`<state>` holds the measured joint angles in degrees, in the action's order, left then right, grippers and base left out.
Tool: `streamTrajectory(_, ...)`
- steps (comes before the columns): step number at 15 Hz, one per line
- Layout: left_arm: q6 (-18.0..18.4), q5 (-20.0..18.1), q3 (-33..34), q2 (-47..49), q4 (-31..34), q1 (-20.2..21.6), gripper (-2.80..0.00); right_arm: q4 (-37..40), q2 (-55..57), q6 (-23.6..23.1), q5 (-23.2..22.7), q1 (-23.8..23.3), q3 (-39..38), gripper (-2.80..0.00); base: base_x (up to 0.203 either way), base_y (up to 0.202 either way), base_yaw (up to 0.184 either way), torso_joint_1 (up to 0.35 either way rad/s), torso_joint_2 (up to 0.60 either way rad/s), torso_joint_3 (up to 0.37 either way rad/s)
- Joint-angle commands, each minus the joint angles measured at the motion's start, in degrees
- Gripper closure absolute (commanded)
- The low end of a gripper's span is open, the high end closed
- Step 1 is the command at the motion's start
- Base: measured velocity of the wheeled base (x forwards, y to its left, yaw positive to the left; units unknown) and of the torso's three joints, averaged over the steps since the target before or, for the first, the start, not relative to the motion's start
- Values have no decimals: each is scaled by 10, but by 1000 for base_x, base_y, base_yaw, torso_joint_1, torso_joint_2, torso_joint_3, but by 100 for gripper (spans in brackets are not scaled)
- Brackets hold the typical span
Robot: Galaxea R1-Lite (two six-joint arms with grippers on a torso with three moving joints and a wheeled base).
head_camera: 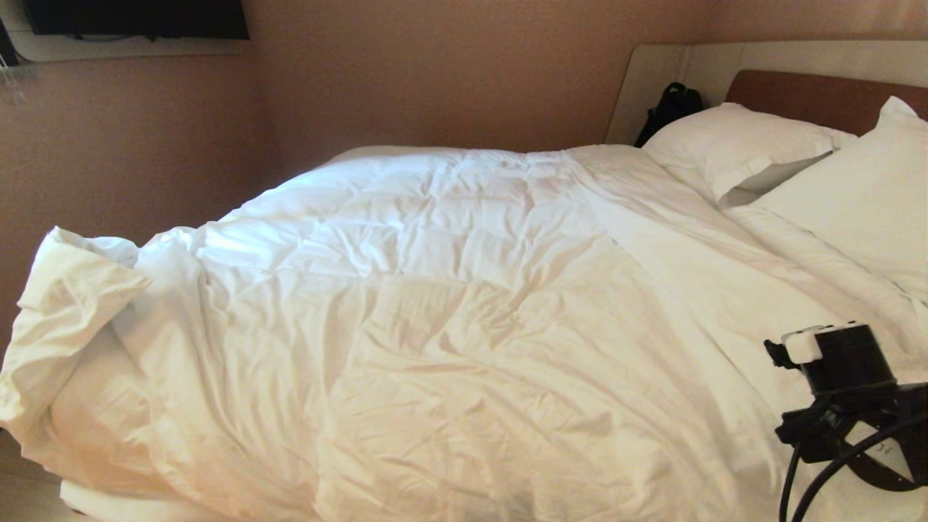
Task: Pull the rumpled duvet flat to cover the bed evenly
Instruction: Flatten the corners of the folded blanket
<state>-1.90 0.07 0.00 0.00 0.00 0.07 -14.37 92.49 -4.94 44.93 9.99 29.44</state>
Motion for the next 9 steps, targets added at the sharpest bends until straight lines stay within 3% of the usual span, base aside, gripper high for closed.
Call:
streamTrajectory(1, 0, 0, 0, 0, 0, 0, 0, -33, 29, -1, 29, 12, -2, -280, 0, 0, 0, 0, 0, 0)
streamTrajectory(9, 0, 0, 0, 0, 0, 0, 0, -77, 89, 0, 55, 21, -3, -280, 0, 0, 0, 0, 0, 0)
